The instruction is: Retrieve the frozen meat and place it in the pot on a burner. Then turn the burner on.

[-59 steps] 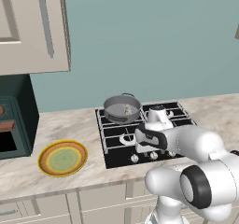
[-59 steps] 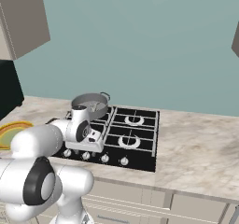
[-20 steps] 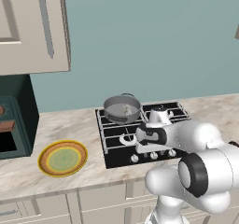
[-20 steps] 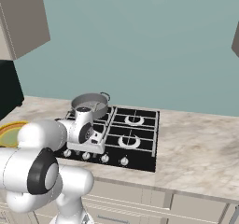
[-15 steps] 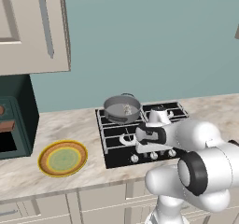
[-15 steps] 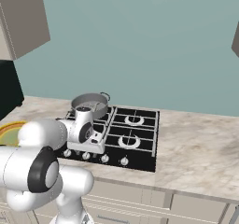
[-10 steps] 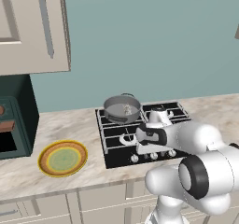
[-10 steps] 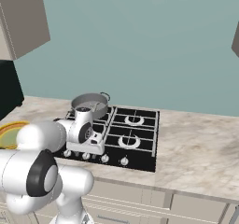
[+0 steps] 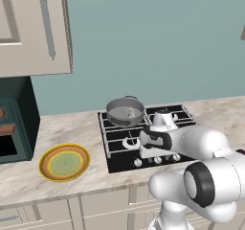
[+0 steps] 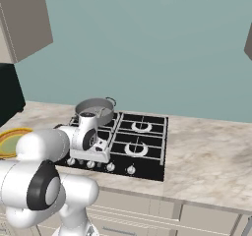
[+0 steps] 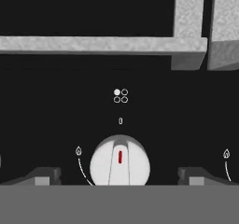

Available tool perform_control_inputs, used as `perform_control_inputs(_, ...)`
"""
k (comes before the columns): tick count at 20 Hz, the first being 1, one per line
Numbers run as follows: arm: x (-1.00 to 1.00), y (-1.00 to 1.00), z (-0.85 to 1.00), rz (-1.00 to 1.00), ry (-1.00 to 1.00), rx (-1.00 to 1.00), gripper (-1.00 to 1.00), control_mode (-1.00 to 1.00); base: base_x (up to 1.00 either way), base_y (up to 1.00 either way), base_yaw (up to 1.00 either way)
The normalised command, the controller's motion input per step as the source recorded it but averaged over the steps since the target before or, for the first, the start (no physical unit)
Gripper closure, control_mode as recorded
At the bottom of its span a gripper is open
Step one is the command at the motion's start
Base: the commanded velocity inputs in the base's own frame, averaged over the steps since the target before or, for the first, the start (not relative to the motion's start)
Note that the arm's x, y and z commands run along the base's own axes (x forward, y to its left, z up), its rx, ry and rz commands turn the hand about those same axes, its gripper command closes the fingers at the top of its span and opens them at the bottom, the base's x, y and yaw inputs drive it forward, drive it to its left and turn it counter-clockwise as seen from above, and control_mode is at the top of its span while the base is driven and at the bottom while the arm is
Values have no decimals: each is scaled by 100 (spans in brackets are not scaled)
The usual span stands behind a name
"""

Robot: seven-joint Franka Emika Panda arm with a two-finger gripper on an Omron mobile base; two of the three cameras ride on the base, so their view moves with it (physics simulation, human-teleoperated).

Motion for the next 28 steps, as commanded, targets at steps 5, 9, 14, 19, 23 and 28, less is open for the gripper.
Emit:
perform_control_inputs(5, 0, 0, 0, 0, 0, 0, 100, -100, 0, 0, 0)
perform_control_inputs(9, 0, 0, 0, 0, 0, 0, 100, -100, 0, 0, 0)
perform_control_inputs(14, 0, 0, 0, 0, -1, 0, 100, -100, 0, 0, 0)
perform_control_inputs(19, 0, 0, 0, 0, -2, 0, 100, -100, 0, 0, 0)
perform_control_inputs(23, 0, 0, 0, 5, -5, -8, 100, -100, 0, 0, 0)
perform_control_inputs(28, 0, 0, 0, 16, -4, -14, 100, -100, 0, 0, 0)
